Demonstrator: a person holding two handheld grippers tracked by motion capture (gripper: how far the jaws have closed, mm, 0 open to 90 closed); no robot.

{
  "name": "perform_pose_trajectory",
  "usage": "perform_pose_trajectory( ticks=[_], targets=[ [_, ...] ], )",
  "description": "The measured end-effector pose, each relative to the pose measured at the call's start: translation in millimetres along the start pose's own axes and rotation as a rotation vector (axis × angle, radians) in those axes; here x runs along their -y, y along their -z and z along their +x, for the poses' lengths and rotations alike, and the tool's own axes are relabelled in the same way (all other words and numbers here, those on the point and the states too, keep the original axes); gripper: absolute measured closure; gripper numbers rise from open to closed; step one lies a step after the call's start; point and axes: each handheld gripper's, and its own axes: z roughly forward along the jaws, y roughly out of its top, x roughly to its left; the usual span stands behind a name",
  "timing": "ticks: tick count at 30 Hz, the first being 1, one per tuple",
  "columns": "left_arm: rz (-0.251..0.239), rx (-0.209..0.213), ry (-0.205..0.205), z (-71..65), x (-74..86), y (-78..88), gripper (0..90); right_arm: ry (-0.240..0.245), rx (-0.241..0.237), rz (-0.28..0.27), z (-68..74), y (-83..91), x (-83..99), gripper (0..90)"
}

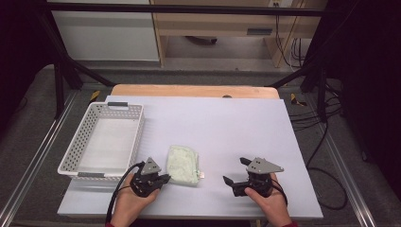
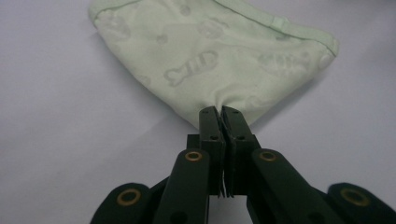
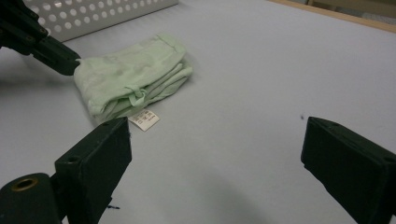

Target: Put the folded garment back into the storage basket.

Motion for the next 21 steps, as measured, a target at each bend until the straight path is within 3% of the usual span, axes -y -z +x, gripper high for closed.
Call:
perform_pose_trajectory(
  ticks=[2, 7, 13, 17, 21],
  targets=[
    [-0.01, 0.006, 0.003, 0.9, 1.5, 2.2, 87.9, -0.007, -0.008, 0.005, 1.8, -3.1, 0.0, 9.0],
    [-0.011, 0.007, -0.009, 2.1, 8.4, 4.3, 87.9, 0.028, -0.025, 0.039, 15.8, -8.4, -4.8, 9.3],
    [-0.017, -0.003, -0.022, -3.9, 11.3, 6.6, 87.9, 0.041, -0.081, 0.059, 37.5, -20.7, -10.2, 14.1],
    [-0.017, 0.0, -0.013, -7.0, 15.7, 8.8, 87.9, 0.088, -0.107, 0.092, 53.6, -27.9, -10.7, 14.5],
    [-0.018, -0.018, -0.016, -9.8, 18.5, 11.5, 87.9, 0.094, -0.122, 0.089, 61.2, -30.0, -13.0, 15.6]
  ],
)
